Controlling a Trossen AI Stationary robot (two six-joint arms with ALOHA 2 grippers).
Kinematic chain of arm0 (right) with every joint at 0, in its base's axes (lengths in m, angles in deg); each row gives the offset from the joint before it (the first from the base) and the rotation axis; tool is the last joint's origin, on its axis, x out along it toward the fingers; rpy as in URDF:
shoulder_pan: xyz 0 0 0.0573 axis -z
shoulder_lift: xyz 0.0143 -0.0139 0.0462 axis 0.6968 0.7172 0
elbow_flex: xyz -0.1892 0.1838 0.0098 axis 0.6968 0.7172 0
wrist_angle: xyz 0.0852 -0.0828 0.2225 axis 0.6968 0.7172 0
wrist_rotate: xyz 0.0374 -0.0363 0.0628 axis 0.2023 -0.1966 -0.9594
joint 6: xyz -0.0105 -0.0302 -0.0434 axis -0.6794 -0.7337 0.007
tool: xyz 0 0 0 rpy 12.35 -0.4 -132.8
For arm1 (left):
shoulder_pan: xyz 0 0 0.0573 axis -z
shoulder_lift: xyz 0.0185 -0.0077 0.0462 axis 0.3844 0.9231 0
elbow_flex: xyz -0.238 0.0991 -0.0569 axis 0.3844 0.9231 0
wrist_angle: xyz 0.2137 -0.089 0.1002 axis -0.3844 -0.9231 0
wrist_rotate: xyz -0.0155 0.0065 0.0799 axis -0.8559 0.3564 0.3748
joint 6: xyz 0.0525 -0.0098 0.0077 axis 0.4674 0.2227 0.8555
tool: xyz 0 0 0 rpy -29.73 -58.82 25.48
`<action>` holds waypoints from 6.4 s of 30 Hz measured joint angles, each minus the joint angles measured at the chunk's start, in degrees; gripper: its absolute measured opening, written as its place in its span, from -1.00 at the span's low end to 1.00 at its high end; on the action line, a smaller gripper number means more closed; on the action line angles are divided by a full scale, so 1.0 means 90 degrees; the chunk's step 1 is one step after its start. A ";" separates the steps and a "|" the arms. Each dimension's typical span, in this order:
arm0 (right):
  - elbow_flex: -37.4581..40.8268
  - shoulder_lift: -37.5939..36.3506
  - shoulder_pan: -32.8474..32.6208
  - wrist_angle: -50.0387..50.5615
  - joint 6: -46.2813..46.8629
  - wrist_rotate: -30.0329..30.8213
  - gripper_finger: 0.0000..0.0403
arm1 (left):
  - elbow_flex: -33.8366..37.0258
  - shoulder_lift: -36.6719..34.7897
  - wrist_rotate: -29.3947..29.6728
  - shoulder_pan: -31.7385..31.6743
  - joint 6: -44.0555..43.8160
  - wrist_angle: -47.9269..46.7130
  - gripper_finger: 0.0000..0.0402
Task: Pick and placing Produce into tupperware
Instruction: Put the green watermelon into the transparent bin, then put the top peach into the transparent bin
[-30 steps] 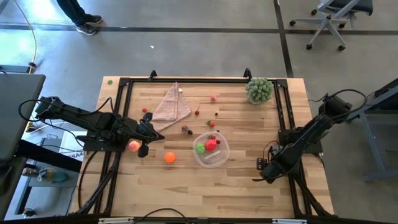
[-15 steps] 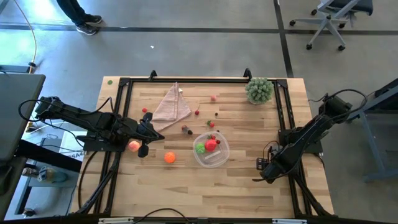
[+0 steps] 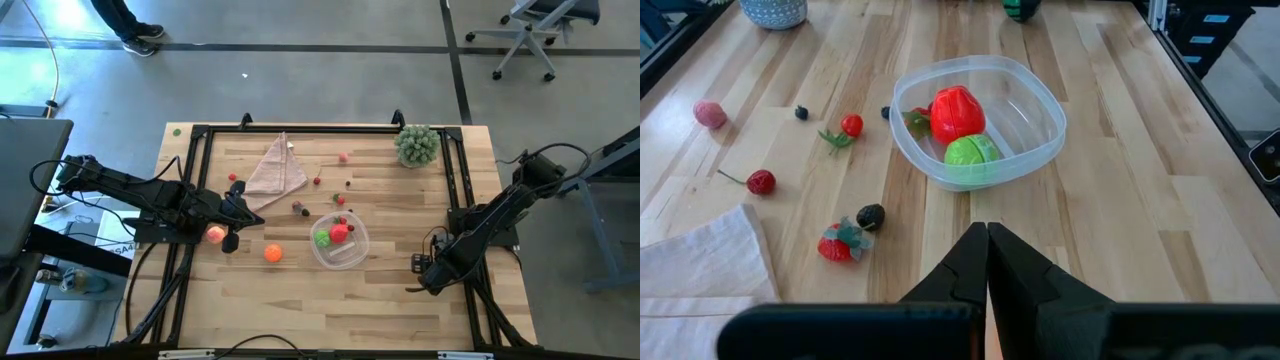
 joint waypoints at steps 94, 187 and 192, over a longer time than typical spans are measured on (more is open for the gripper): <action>-0.1870 0.2404 0.2720 -0.4869 -1.1821 0.3086 0.46 | 0.0000 -0.0002 0.0001 0.0000 0.0000 0.0000 -1.00; -0.1885 0.1607 0.2680 -0.5980 -1.2916 0.4948 0.78 | 0.0001 -0.0002 -0.0001 0.0000 0.0000 -0.0002 -1.00; -0.1886 0.1442 0.2830 -0.5972 -1.2387 0.5669 0.78 | 0.0001 0.0000 0.0001 0.0000 0.0000 0.0000 -1.00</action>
